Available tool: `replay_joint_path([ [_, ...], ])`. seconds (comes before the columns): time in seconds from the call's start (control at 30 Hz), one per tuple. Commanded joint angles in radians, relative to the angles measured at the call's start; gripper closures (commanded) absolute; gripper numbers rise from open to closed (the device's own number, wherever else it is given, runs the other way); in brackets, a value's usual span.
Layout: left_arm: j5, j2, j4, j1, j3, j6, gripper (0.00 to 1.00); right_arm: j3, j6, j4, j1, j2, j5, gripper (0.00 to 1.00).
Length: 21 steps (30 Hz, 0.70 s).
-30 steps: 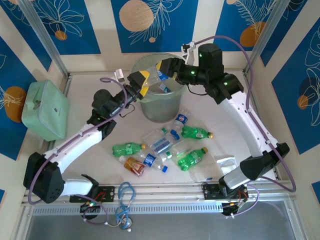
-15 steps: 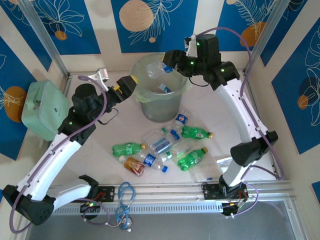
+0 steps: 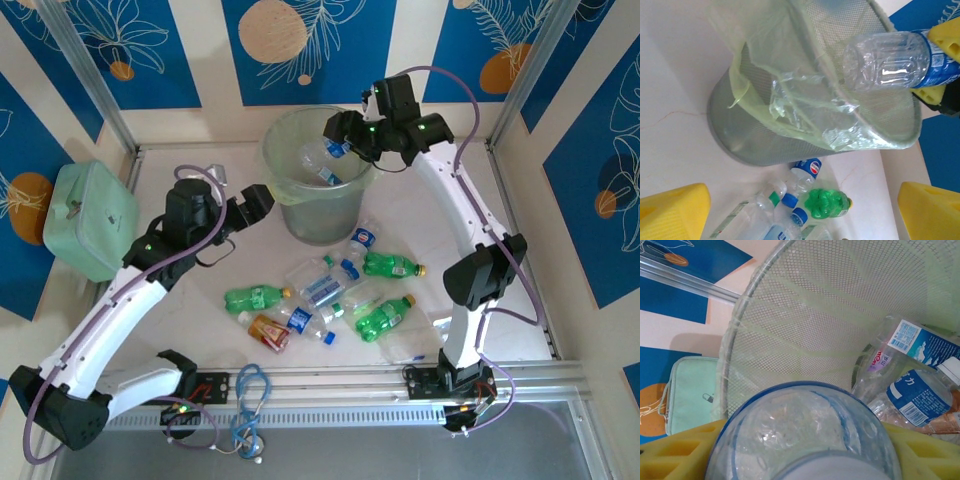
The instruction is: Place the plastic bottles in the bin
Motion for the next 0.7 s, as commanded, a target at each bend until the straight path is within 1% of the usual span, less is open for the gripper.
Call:
replay_joint_path([
  [0.0,-0.027,-0.016,-0.054,0.017,-0.019,0.006,0.06,0.047,-0.014,-0.026,0.009,0.019,0.013,0.30],
  [0.1,-0.029,-0.021,-0.070,0.024,-0.032,-0.006,0.06,0.079,-0.013,-0.044,0.009,0.043,0.017,0.23],
  [0.2,-0.028,-0.031,-0.082,0.027,-0.043,-0.013,0.06,0.109,-0.014,-0.055,0.009,0.054,0.016,0.20],
  [0.43,-0.048,-0.052,-0.160,0.040,-0.065,-0.037,0.08,0.143,-0.020,-0.071,0.012,0.033,0.018,0.20],
  [0.67,-0.046,-0.097,-0.292,0.090,-0.134,-0.143,0.11,0.101,-0.050,-0.068,0.051,-0.060,0.056,0.19],
])
